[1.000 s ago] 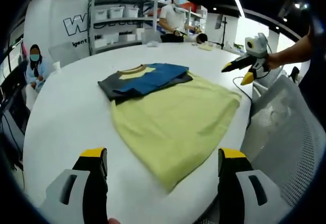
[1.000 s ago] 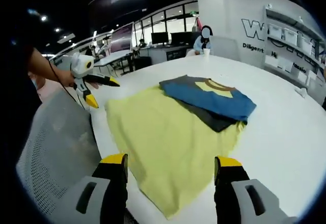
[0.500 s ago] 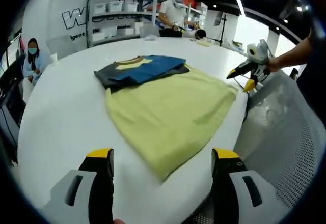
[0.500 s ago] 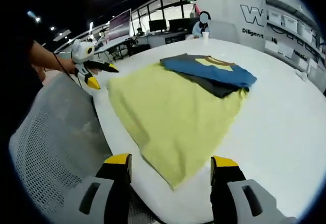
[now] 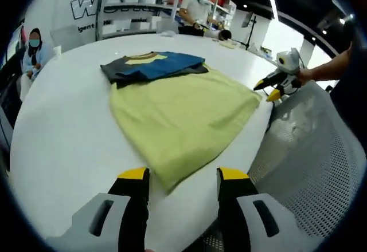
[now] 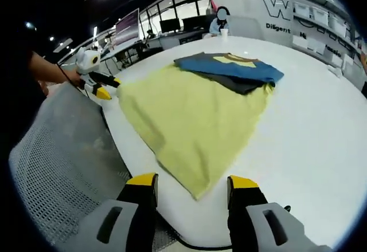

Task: Fold the garment on the visible template until the final outline fits inside the template.

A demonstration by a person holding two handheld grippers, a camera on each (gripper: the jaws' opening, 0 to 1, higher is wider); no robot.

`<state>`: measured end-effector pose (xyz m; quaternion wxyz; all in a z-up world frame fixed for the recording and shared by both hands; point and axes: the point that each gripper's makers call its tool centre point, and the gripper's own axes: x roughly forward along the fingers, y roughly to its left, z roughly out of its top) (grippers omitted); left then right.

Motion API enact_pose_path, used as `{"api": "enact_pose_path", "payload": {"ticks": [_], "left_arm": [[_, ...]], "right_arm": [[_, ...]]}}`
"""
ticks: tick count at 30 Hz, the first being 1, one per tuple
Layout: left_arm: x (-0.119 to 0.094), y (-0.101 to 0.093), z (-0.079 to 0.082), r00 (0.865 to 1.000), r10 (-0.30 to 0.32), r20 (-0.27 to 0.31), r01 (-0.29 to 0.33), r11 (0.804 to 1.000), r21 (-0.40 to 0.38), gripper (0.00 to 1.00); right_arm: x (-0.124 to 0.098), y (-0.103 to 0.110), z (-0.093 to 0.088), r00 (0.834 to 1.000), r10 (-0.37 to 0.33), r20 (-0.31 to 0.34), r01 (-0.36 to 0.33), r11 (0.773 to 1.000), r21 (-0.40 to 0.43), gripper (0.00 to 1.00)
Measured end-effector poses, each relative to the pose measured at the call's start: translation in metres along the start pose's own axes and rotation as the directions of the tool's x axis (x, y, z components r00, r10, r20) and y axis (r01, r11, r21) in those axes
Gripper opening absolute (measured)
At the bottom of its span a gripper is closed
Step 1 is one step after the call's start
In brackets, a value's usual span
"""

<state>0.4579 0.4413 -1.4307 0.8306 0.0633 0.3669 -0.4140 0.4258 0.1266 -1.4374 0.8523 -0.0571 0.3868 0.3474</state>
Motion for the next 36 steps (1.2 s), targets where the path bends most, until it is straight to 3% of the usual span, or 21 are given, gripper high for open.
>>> {"api": "enact_pose_path", "payload": {"ticks": [3, 12, 18, 21, 25, 31, 36], "left_arm": [[0.000, 0.000, -0.003, 1.000, -0.002, -0.010, 0.002, 1.000, -0.009, 0.37], [0.000, 0.004, -0.007, 1.000, -0.003, -0.017, 0.002, 0.997, -0.072, 0.22], [-0.002, -0.002, -0.005, 0.999, -0.038, -0.019, 0.035, 0.988, -0.153, 0.00], [0.000, -0.004, -0.005, 0.999, -0.045, -0.023, 0.041, 0.987, -0.155, 0.00], [0.001, 0.004, -0.008, 1.000, -0.010, -0.024, 0.006, 0.991, -0.134, 0.02], [0.001, 0.013, -0.010, 0.999, 0.028, -0.024, -0.030, 0.992, -0.120, 0.15], [0.000, 0.017, -0.007, 0.999, 0.040, -0.018, -0.042, 0.991, -0.130, 0.16]], "right_arm": [[0.000, 0.002, -0.002, 1.000, 0.007, -0.010, -0.007, 1.000, 0.011, 0.34], [0.001, 0.000, -0.003, 1.000, -0.002, -0.008, 0.002, 0.998, 0.055, 0.24], [0.000, 0.000, -0.002, 1.000, 0.009, -0.005, -0.009, 0.996, 0.091, 0.13], [0.000, 0.000, -0.001, 1.000, 0.013, 0.004, -0.013, 0.992, 0.122, 0.07], [0.000, 0.000, -0.002, 1.000, 0.012, 0.006, -0.012, 0.991, 0.133, 0.04], [0.002, 0.000, -0.003, 1.000, 0.008, -0.006, -0.007, 0.990, 0.140, 0.06], [0.006, 0.001, -0.003, 1.000, 0.007, -0.015, -0.005, 0.990, 0.142, 0.05]]}}
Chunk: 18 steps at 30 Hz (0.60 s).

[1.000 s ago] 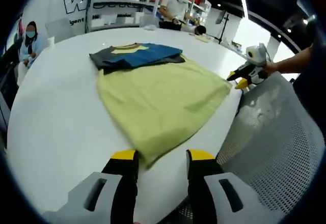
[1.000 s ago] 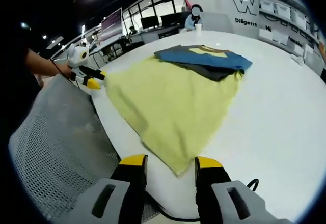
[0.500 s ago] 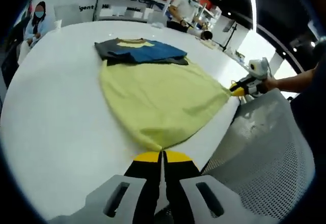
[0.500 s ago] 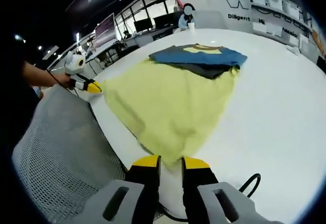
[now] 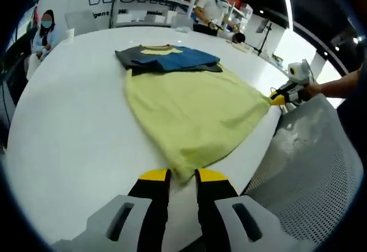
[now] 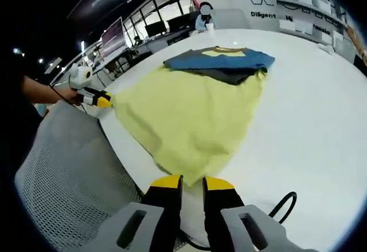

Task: Fold the garment on the visible template until the final outline fits inside the template.

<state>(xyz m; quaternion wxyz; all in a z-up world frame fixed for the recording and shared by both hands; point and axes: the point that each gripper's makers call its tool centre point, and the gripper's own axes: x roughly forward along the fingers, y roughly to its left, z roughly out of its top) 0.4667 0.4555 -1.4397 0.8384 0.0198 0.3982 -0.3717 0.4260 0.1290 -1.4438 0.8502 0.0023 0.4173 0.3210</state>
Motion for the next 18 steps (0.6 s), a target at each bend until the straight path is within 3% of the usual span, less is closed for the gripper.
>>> {"api": "enact_pose_path", "payload": {"ticks": [4, 14, 18], "left_arm": [[-0.001, -0.003, 0.003, 1.000, -0.023, 0.004, 0.023, 0.999, -0.042, 0.02], [-0.004, -0.008, 0.005, 1.000, -0.031, -0.002, 0.031, 0.995, -0.091, 0.01], [-0.010, -0.010, 0.017, 0.999, -0.037, 0.017, 0.038, 0.994, -0.098, 0.01]], "right_arm": [[0.002, -0.001, 0.002, 1.000, -0.006, 0.001, 0.006, 1.000, -0.013, 0.00], [-0.007, -0.002, 0.008, 1.000, -0.009, -0.005, 0.008, 0.997, -0.073, 0.00], [-0.015, -0.003, 0.020, 1.000, -0.011, 0.018, 0.013, 0.998, -0.067, 0.00]]}}
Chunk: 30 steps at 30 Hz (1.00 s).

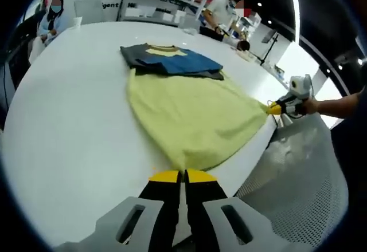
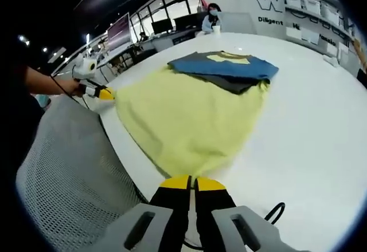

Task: Fold the garment on the visible template until the final outline fits inside the template.

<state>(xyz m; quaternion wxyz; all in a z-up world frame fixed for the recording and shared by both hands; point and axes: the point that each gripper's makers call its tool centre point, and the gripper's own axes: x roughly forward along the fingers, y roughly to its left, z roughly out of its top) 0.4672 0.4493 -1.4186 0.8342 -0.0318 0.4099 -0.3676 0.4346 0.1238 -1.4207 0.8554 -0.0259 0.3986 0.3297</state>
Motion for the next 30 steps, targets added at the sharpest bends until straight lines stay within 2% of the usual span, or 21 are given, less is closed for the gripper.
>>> {"api": "enact_pose_path", "payload": {"ticks": [9, 13, 23, 30], "left_arm": [[-0.010, -0.008, 0.034, 0.999, -0.026, 0.046, 0.025, 0.999, 0.022, 0.01], [-0.014, -0.008, 0.050, 0.997, -0.037, 0.074, 0.038, 0.999, -0.017, 0.01], [-0.028, -0.002, 0.086, 0.989, -0.017, 0.150, 0.019, 1.000, -0.007, 0.01], [-0.034, -0.005, 0.111, 0.981, -0.017, 0.192, 0.016, 1.000, 0.009, 0.01]], "right_arm": [[-0.017, -0.001, 0.036, 0.998, 0.002, 0.062, -0.002, 1.000, -0.005, 0.00], [-0.023, -0.002, 0.049, 0.997, 0.000, 0.081, 0.001, 1.000, -0.007, 0.00], [-0.041, -0.013, 0.087, 0.990, -0.020, 0.141, 0.026, 0.999, -0.039, 0.00], [-0.048, -0.016, 0.114, 0.984, -0.022, 0.178, 0.031, 0.998, -0.051, 0.00]]}}
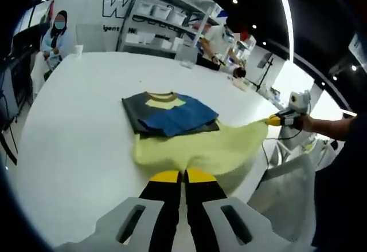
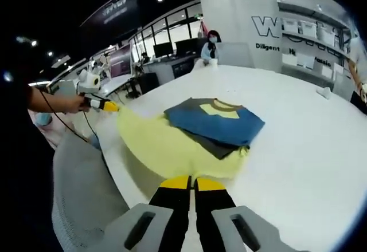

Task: Fold the garment on the visible template until the final outline fits inside the template.

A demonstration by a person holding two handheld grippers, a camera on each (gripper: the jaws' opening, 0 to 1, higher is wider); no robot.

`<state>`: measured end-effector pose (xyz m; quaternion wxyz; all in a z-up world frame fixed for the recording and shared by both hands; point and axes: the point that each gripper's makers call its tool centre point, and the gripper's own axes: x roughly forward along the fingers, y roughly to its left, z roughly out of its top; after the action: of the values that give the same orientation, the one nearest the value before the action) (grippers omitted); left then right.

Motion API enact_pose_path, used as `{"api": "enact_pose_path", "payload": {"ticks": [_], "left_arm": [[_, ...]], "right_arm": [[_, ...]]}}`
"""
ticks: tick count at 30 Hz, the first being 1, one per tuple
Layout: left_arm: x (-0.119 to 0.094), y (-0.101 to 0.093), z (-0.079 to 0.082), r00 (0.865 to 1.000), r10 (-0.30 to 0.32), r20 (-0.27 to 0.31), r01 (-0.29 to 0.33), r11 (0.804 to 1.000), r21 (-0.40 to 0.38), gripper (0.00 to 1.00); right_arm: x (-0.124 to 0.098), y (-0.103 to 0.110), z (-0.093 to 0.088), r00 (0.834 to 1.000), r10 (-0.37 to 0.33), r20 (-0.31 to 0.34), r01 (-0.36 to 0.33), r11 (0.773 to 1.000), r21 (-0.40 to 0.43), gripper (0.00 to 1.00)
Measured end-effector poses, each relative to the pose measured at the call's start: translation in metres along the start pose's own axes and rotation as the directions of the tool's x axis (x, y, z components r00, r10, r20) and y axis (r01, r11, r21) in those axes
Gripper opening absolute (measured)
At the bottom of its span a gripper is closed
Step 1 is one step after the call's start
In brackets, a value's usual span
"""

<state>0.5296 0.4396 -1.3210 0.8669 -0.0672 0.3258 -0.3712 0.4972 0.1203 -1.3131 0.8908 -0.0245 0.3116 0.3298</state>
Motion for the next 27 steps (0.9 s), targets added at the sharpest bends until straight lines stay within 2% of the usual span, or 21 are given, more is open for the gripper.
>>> {"api": "enact_pose_path", "payload": {"ticks": [3, 13, 22, 27], "left_arm": [[0.001, 0.001, 0.009, 1.000, 0.001, 0.014, -0.001, 1.000, 0.012, 0.01], [0.009, 0.014, 0.047, 0.997, 0.005, 0.081, -0.003, 1.000, -0.026, 0.01], [0.022, 0.033, 0.073, 0.994, 0.034, 0.105, -0.029, 0.998, -0.049, 0.01], [0.032, 0.044, 0.088, 0.992, 0.045, 0.118, -0.038, 0.997, -0.061, 0.01]], "right_arm": [[0.000, -0.004, 0.010, 1.000, -0.004, 0.014, 0.004, 1.000, -0.005, 0.00], [0.009, -0.028, 0.049, 0.998, -0.034, 0.059, 0.033, 0.999, 0.019, 0.00], [0.025, -0.056, 0.076, 0.995, -0.065, 0.077, 0.060, 0.995, 0.075, 0.00], [0.035, -0.069, 0.090, 0.994, -0.077, 0.082, 0.070, 0.995, 0.075, 0.00]]}}
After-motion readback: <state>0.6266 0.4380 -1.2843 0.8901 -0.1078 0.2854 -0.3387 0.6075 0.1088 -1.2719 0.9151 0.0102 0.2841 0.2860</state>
